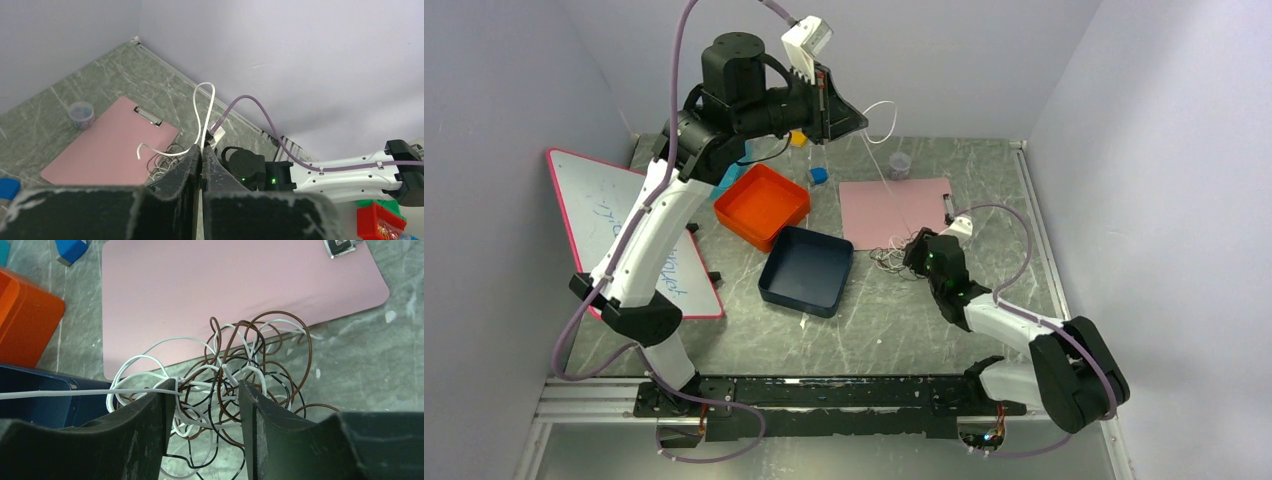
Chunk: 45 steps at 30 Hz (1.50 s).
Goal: Untangle the cables
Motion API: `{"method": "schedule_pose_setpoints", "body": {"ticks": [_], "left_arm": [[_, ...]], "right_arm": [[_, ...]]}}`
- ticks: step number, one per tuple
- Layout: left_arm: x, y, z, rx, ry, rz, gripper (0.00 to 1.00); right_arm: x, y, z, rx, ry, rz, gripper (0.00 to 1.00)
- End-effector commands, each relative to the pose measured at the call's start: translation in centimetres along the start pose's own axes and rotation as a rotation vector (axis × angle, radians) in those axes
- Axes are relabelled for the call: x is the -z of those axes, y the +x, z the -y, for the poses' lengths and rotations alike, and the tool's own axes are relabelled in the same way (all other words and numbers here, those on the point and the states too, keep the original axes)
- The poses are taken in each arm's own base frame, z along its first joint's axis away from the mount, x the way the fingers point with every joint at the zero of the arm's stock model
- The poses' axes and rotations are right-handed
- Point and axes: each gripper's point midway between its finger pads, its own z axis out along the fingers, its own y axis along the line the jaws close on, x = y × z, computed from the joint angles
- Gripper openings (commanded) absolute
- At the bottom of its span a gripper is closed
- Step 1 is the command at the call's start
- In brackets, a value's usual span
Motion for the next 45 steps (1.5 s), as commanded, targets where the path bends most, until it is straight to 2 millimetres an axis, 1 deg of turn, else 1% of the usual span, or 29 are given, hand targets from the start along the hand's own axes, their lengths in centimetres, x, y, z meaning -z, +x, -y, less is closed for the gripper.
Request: {"method": "schedule_pose_setpoints", "body": {"ticks": [1, 3, 6, 8, 11, 16, 18, 20, 27, 29, 31, 33, 35, 39, 41, 45], "left_arm": [[4.3, -4.3, 3.3, -0.047, 0.053, 0.125, 0.07], [4.9, -4.7, 3.3, -0.052, 0.042, 0.138, 0.07], [5.5, -4.6, 3.4, -0.052, 0.040, 0.139, 0.07], [5.6, -4.4, 3.5, -0.049, 0.045, 0.132, 0.07], [5.3, -3.8, 3.4, -0.043, 0.051, 0.113, 0.07], [5.0, -3.5, 3.3, -0.045, 0.065, 0.111, 0.07], [4.9, -3.4, 3.3, -0.048, 0.066, 0.110, 0.07], [4.8, -3.4, 3.2, -0.049, 0.066, 0.109, 0.07], [4.2, -3.0, 2.9, -0.048, 0.073, 0.100, 0.07], [4.0, -3.0, 2.9, -0.045, 0.075, 0.102, 0.07], [3.9, -2.9, 2.9, -0.043, 0.079, 0.103, 0.07], [3.8, -2.8, 2.9, -0.041, 0.086, 0.099, 0.07], [3.7, -2.6, 2.8, -0.038, 0.087, 0.093, 0.07], [3.7, -2.5, 2.9, -0.038, 0.090, 0.095, 0.07], [3.7, -2.5, 2.8, -0.038, 0.087, 0.095, 0.07], [3.6, -2.4, 2.8, -0.034, 0.091, 0.094, 0.07]], "right_arm": [[1.2, 2.1, 2.5, 0.012, 0.088, -0.060, 0.53], [1.7, 2.0, 2.5, 0.007, 0.078, -0.054, 0.54], [2.2, 1.6, 2.3, -0.001, 0.059, -0.043, 0.56], [2.5, 1.2, 2.0, -0.003, 0.041, -0.037, 0.57], [3.1, 0.2, 0.9, 0.001, -0.021, -0.011, 0.59], [4.9, -2.7, -1.4, 0.025, -0.146, 0.065, 0.64], [5.9, -4.2, -2.3, 0.040, -0.195, 0.112, 0.67], [6.9, -5.4, -3.1, 0.055, -0.245, 0.148, 0.69], [10.4, -9.2, -5.2, 0.072, -0.385, 0.289, 0.73], [11.4, -10.3, -6.0, 0.103, -0.435, 0.338, 0.76], [12.1, -10.9, -6.9, 0.155, -0.481, 0.359, 0.79], [12.4, -11.1, -8.0, 0.208, -0.530, 0.358, 0.79], [12.2, -10.7, -9.0, 0.269, -0.580, 0.339, 0.79], [11.1, -9.3, -11.3, 0.346, -0.691, 0.288, 0.77], [10.6, -8.8, -12.3, 0.357, -0.745, 0.278, 0.77], [9.2, -7.4, -13.4, 0.370, -0.791, 0.245, 0.75]]}}
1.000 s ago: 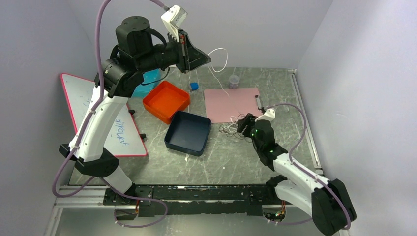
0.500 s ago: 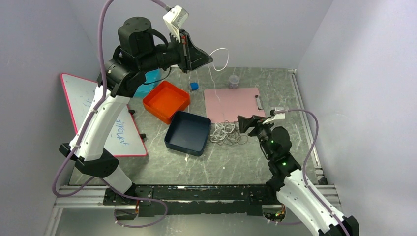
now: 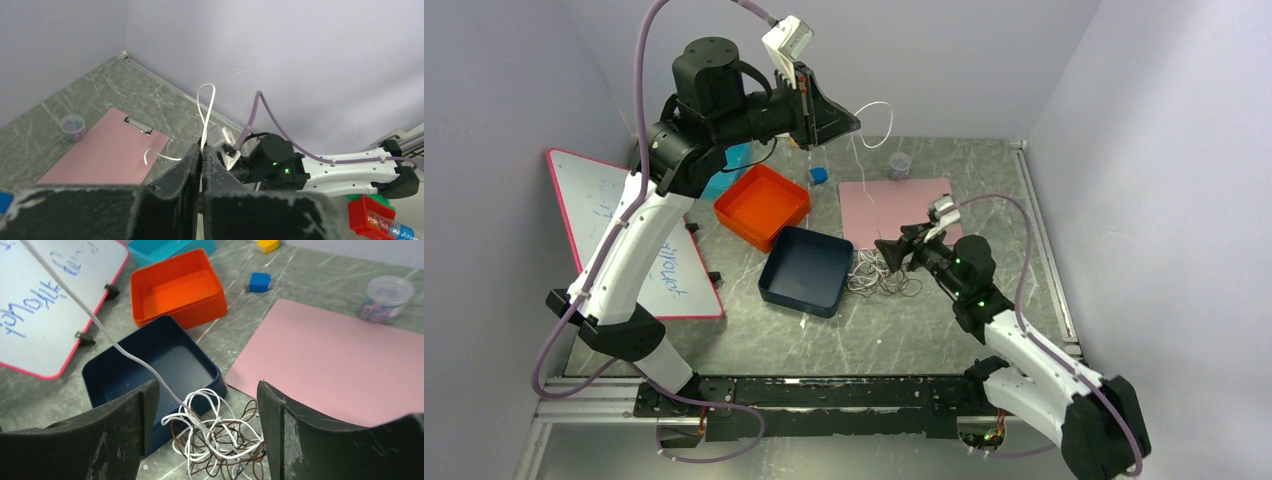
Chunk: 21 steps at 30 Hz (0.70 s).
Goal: Untangle the cables
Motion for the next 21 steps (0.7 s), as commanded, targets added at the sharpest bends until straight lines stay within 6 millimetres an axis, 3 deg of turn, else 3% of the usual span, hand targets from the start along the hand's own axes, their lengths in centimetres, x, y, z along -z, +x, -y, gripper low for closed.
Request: {"method": "schedule_pose_setpoints", "body": {"ticks": [1, 4, 10, 13, 16, 19, 21], "left_arm": [[0.5, -1.1, 1.0, -0.008, 0.042, 0.036, 0.07], [0.4, -1.0, 1.0, -0.005, 0.044, 0.033, 0.07], [0.4, -0.8, 0.8, -0.006, 0.037, 0.033, 0.07], [0.2, -0.6, 0.6, -0.003, 0.033, 0.027, 0.07], [0.0, -0.2, 0.0, 0.005, 0.013, 0.020, 0.07], [-0.6, 0.2, -0.8, 0.013, -0.008, 0.016, 0.07], [-1.3, 0.4, -1.5, 0.019, -0.019, 0.012, 0.07]], "right_arm": [[-1.7, -1.0, -2.0, 0.060, -0.132, 0.046, 0.74], [-2.7, 0.2, -1.9, 0.054, -0.134, 0.015, 0.68], [-3.7, 1.6, -0.9, -0.003, -0.085, -0.009, 0.48], [-3.7, 2.2, -0.5, -0.037, -0.059, -0.029, 0.31], [-3.4, 2.0, -1.0, -0.060, -0.075, -0.059, 0.12], [-2.6, 0.8, -2.0, -0.085, -0.099, -0.061, 0.01], [-1.8, 0.0, -2.5, -0.104, -0.108, -0.068, 0.00]]}}
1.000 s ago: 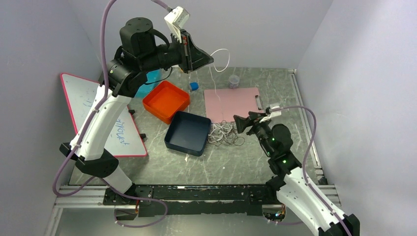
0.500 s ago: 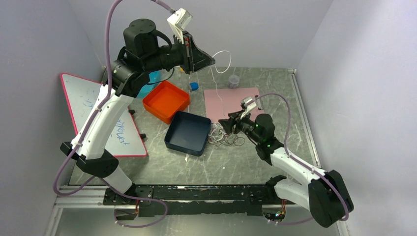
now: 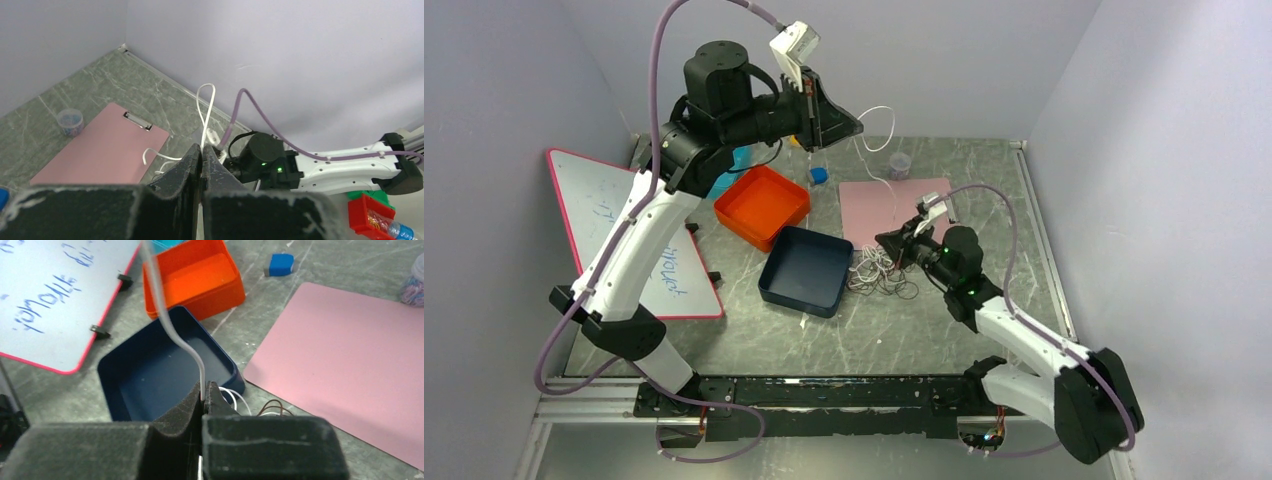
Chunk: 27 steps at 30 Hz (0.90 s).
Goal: Untangle the cables
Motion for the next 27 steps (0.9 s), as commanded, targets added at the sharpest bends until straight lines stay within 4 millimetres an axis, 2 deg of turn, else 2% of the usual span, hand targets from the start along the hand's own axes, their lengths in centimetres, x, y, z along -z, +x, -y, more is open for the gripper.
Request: {"method": "schedule_pose_setpoints", "body": {"ticks": [1, 3, 7, 10, 13, 15, 18, 19, 24, 27], "left_arm": [[-1.0, -0.5, -1.1, 0.006, -0.019, 0.026, 0.07], [-1.8, -0.2, -1.8, 0.012, -0.019, 0.016, 0.07], [-3.9, 0.8, -3.8, 0.026, -0.029, -0.006, 0.07], [-5.6, 2.4, -5.9, 0.049, -0.050, -0.040, 0.07], [-7.2, 4.5, -8.0, 0.076, -0.067, -0.083, 0.07], [-8.1, 5.8, -9.1, 0.088, -0.075, -0.102, 0.07], [-9.5, 7.9, -10.9, 0.104, -0.093, -0.127, 0.07], [-10.1, 8.8, -11.7, 0.111, -0.104, -0.139, 0.07], [-12.9, 13.8, -16.3, 0.130, -0.159, -0.221, 0.07], [-13.8, 16.9, -19.3, 0.163, -0.202, -0.257, 0.19]], "right_arm": [[1.7, -2.7, -2.0, -0.044, -0.037, 0.006, 0.00], [2.6, -2.5, -2.5, -0.066, -0.037, -0.046, 0.00], [4.3, -0.7, -4.0, -0.096, -0.090, -0.213, 0.00], [5.5, 0.5, -5.0, -0.145, -0.115, -0.310, 0.00], [6.5, 0.5, -5.1, -0.184, -0.081, -0.348, 0.00], [6.9, 0.3, -4.3, -0.201, -0.013, -0.348, 0.00], [7.2, 0.8, -1.5, -0.213, 0.163, -0.337, 0.00], [7.2, 1.0, -0.4, -0.219, 0.224, -0.328, 0.00], [6.2, 2.1, 2.4, -0.254, 0.363, -0.287, 0.00], [5.1, 2.6, 3.7, -0.296, 0.415, -0.226, 0.00]]}}
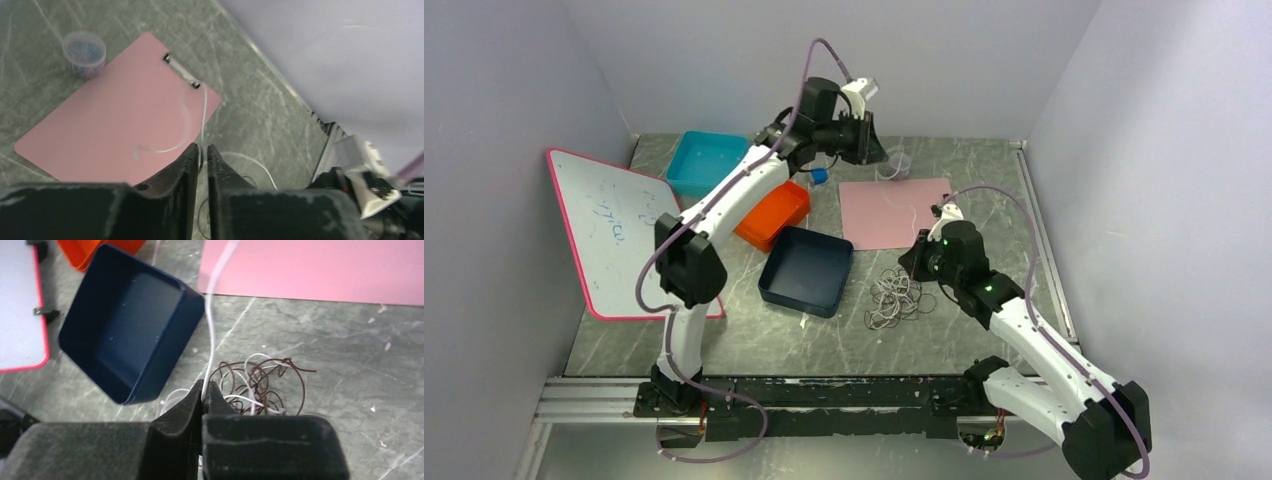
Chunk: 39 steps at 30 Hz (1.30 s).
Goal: Untangle the cables
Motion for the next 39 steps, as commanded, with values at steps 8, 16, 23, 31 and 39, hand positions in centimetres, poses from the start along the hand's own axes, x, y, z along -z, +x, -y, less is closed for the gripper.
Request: {"method": "schedule_pose_setpoints", "body": {"ticks": [8, 16, 23, 31, 39], "left_arm": [[-0.3, 2.8, -8.7, 0.142, -0.064, 0.041, 0.57], [4.1, 6.9, -5.5, 0.096, 0.024, 0.036, 0.63], [3.6, 10.9, -0.8, 0.027, 0.114, 0.051, 0.64], [0.7, 15.4, 0.1, 0.026, 0.148, 0.000, 0.60], [-1.0, 17.8, 1.3, -0.039, 0.184, -0.033, 0.58]], "right_arm": [[-6.2, 0.4, 2.8, -0.163, 0.091, 0.000, 0.00], [-7.2, -0.1, 3.7, -0.293, 0.070, 0.006, 0.00], [-7.0, -1.4, 3.5, -0.389, 0.009, 0.047, 0.00], [-6.1, -2.7, 3.4, -0.396, 0.002, 0.089, 0.00], [-5.9, -2.7, 3.2, -0.421, -0.021, 0.087, 0.00]]}}
